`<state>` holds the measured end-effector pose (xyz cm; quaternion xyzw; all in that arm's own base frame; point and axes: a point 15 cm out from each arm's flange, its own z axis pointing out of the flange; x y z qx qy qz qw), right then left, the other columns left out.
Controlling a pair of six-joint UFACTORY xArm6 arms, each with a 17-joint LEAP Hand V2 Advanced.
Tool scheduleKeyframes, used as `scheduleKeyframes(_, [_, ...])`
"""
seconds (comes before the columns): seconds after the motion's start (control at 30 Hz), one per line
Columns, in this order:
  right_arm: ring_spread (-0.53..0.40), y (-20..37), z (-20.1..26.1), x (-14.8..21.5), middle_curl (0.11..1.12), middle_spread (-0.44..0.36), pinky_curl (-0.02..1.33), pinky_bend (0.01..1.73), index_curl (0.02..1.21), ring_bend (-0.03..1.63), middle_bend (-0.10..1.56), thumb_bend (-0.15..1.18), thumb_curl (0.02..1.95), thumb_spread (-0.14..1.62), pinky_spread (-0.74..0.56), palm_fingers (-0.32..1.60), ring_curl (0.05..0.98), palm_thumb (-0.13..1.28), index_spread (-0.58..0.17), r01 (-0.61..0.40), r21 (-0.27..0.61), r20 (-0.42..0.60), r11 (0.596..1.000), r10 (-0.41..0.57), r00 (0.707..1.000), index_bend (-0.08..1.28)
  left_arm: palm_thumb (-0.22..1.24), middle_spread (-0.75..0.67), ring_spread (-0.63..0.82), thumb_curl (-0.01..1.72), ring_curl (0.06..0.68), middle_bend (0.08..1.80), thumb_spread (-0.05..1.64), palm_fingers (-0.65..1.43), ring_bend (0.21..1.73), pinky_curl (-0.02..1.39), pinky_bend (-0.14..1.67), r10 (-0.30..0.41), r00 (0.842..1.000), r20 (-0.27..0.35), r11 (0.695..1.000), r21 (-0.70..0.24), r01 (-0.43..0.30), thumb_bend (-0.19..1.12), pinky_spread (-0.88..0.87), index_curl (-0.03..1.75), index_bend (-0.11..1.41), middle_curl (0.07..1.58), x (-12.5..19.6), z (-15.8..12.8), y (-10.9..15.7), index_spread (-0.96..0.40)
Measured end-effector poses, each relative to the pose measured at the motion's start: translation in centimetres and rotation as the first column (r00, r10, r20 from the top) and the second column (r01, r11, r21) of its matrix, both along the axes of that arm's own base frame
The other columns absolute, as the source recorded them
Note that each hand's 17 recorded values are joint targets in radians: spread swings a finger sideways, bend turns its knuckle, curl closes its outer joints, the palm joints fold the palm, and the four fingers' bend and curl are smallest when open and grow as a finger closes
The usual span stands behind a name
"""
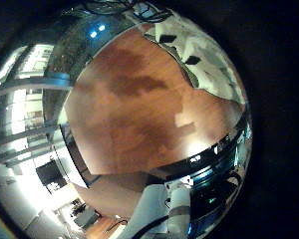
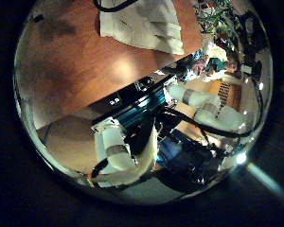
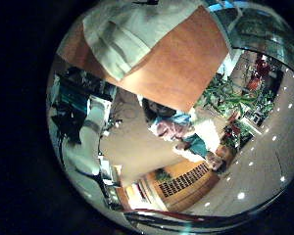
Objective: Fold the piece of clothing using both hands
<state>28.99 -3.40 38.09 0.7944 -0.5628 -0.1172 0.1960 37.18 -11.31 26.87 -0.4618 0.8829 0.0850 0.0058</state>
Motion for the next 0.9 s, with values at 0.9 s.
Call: scheduleKeyframes(0.9, [0.121,-0.5,1.1,-3.1,0.37,-0.018,0.24,0.37,0.3,0.44,0.26,-0.01,0.21,1.33,0.34,0.26,0.225,0.28,-0.372,0.059,-0.016,-0.12,0.998,-0.06,0.991,0.17,0.31,-0.05,0.13,0.32,0.197,0.21,0.94,0.18,0.63,0.34,0.44,-0.304,0.947,0.102,0.953,0.037,0.302,-0.02,0.17,0.34,0.19,0.36,4.2,-12.6,-3.5,-0.14])
